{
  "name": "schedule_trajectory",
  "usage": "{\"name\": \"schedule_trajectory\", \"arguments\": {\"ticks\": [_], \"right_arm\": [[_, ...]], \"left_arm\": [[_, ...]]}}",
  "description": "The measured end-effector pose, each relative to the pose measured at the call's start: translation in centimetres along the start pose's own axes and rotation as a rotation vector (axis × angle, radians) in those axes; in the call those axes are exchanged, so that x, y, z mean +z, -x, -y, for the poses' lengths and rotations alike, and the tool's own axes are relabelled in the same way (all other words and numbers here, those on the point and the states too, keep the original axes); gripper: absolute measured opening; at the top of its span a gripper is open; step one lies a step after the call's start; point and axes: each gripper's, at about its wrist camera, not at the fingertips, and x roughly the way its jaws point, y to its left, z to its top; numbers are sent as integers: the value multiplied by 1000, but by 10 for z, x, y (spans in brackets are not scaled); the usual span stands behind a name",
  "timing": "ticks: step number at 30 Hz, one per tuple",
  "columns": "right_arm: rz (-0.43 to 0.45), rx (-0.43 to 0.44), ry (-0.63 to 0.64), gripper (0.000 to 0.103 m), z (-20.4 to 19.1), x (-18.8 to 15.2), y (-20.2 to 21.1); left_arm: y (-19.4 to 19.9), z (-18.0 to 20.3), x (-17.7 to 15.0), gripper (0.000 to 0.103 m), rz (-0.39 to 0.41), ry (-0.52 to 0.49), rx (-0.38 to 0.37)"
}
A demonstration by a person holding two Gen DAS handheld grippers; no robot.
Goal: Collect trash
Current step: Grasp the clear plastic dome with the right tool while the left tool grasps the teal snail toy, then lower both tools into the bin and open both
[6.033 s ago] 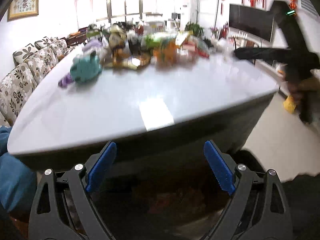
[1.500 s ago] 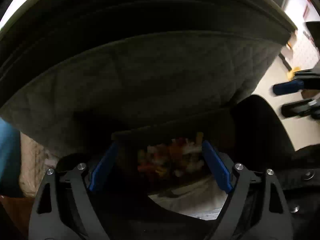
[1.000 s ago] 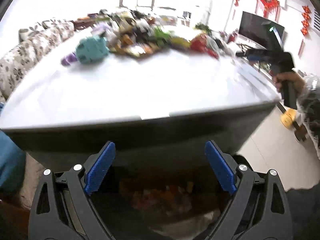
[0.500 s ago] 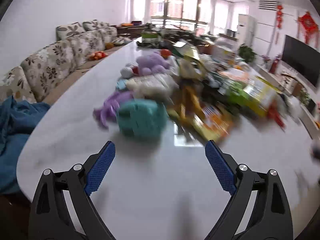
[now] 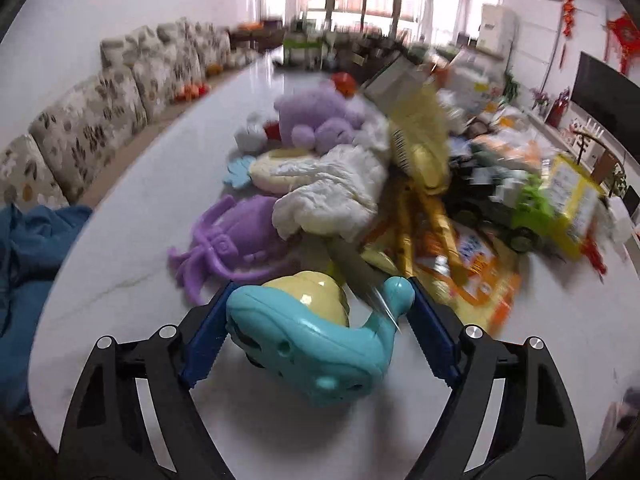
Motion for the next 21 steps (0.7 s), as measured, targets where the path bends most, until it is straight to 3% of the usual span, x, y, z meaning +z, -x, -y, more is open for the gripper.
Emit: {"name": "schedule_trajectory", "arguments": {"ticks": [3,7,12,16,20,21], "right_arm": [[14,6,14,36,-5,-1,6],[34,35,41,36,-17,-3,20],[11,92,87,36,-37,-26,40],[-72,131,136,36,-52,-58,40],[-186,135,123,37,-51,-89,8],[-219,123,130,50,-49,-99,-6]], "left_arm": [[41,10,-21,81,74,-40,-8],[108,25,-48,81,156,-92,-97],[179,52,-103,81,188,-199,-203],[194,69,-151,81,118,-278,-259],[167,84,-194,82,-22,-323,-283],[148,87,-206,86,-65,-350,-274]]}}
